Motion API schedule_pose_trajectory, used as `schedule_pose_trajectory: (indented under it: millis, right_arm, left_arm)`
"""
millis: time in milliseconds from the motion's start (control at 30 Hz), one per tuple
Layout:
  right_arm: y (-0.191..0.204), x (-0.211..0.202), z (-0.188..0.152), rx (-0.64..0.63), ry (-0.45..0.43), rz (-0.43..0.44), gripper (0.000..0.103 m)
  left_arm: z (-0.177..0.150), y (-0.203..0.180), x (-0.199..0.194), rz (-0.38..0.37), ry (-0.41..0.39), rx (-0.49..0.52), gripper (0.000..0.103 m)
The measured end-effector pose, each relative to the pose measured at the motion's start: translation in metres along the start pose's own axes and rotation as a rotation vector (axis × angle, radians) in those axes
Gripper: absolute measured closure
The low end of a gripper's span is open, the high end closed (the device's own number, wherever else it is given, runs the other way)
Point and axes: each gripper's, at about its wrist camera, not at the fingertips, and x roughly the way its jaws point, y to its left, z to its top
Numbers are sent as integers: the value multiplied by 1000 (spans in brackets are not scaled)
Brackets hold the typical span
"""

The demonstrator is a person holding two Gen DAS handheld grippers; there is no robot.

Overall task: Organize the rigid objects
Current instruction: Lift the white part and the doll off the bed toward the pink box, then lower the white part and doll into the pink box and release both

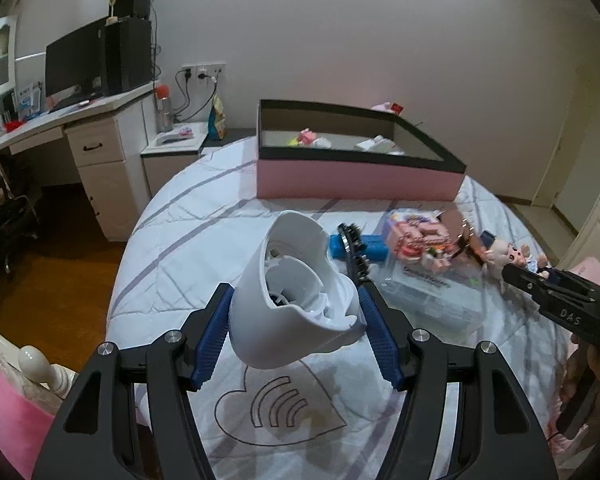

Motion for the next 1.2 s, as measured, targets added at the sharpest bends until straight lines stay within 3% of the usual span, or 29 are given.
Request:
schedule_pose_trajectory:
  millis: [300,633,967,1200]
  right_arm:
    - [10,-23,4,-7,-74,21,60]
    - [43,-77,38,-28,-285,-15,60]
    - [85,-117,69,-85,-420,22,60]
    - [92,-127,74,-102,-459,18,60]
  left_arm:
    - [8,-13,-21,-21,-47,14,38]
    - [39,-43,-55,-25,-188,18,38]
    - [68,-67,-97,59,-346,54,38]
    - [74,-74,-110,71,-389,74,38]
